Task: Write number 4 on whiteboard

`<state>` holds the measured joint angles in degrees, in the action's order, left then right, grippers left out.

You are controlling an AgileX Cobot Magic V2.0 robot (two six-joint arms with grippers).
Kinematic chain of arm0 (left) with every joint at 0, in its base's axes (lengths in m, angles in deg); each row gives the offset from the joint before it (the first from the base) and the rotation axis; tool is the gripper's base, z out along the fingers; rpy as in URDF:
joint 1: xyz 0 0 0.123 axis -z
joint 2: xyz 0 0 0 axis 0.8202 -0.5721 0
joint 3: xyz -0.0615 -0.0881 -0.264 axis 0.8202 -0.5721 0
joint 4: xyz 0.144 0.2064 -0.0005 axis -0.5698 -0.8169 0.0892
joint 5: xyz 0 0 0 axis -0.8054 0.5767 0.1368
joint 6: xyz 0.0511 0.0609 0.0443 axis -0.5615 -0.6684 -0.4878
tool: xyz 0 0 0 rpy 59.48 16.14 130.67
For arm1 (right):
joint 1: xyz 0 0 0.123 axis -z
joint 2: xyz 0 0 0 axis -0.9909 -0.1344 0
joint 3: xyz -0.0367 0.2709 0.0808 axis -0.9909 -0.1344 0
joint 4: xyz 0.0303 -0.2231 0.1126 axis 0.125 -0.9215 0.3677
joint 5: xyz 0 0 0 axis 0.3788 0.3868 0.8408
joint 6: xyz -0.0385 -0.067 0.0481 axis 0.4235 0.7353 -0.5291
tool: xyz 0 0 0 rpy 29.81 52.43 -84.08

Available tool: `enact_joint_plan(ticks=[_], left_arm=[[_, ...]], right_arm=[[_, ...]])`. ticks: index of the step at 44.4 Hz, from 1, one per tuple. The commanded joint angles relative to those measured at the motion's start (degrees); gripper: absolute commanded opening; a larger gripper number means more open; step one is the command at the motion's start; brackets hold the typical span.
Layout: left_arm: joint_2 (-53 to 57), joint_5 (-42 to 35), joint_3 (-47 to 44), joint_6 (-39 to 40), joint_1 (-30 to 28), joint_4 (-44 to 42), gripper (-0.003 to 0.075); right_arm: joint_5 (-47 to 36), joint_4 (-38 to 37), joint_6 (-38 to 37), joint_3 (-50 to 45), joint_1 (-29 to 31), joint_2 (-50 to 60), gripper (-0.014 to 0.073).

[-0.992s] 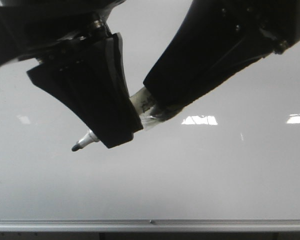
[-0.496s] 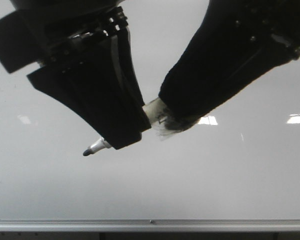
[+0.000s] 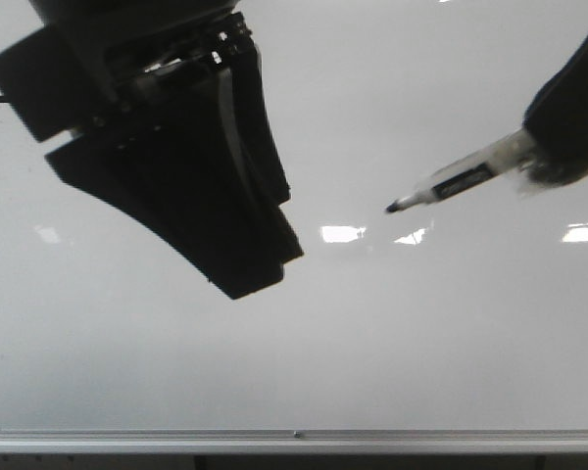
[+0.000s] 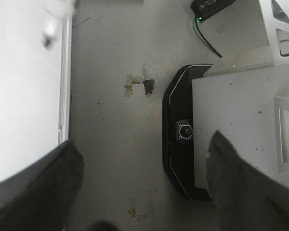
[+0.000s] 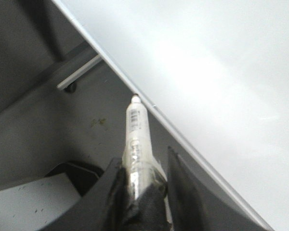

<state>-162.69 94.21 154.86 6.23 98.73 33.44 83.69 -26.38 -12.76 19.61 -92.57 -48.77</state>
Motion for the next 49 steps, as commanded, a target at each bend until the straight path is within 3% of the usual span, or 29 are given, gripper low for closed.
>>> enact_joint_plan(ticks=[1, 6, 9, 16, 23, 36, 49], left_arm=[[2.3, -0.8, 1.8, 0.3, 0.4, 2.3, 0.0275], [2.3, -0.8, 1.8, 0.3, 0.4, 2.3, 0.0059], [2.3, -0.8, 1.8, 0.3, 0.4, 2.3, -0.0019], [2.3, -1.1, 1.8, 0.3, 0.4, 2.3, -0.002], [2.3, -1.1, 1.8, 0.3, 0.4, 2.3, -0.002], [2.3, -1.1, 1.8, 0.3, 0.4, 2.3, -0.002], [2.3, -1.1, 1.8, 0.3, 0.4, 2.3, -0.002]], right_arm=[[-2.4, 1.8, -1.1, 1.2, 4.3, 2.4, -0.0105], [-3.9, 1.8, -1.1, 1.2, 5.8, 2.8, -0.0105], [-4.8, 1.8, -1.1, 1.2, 5.8, 2.8, -0.0105], [-7.1, 4.9, -1.1, 1.2, 5.8, 2.8, -0.0105], [-15.5, 7.9, -1.6, 3.4, 5.8, 1.4, -0.0105], [-18.7, 7.8, -1.6, 18.0, 5.8, -13.2, -0.0105], [-23.3, 7.8, -1.6, 21.9, 5.8, -20.1, -0.0105]])
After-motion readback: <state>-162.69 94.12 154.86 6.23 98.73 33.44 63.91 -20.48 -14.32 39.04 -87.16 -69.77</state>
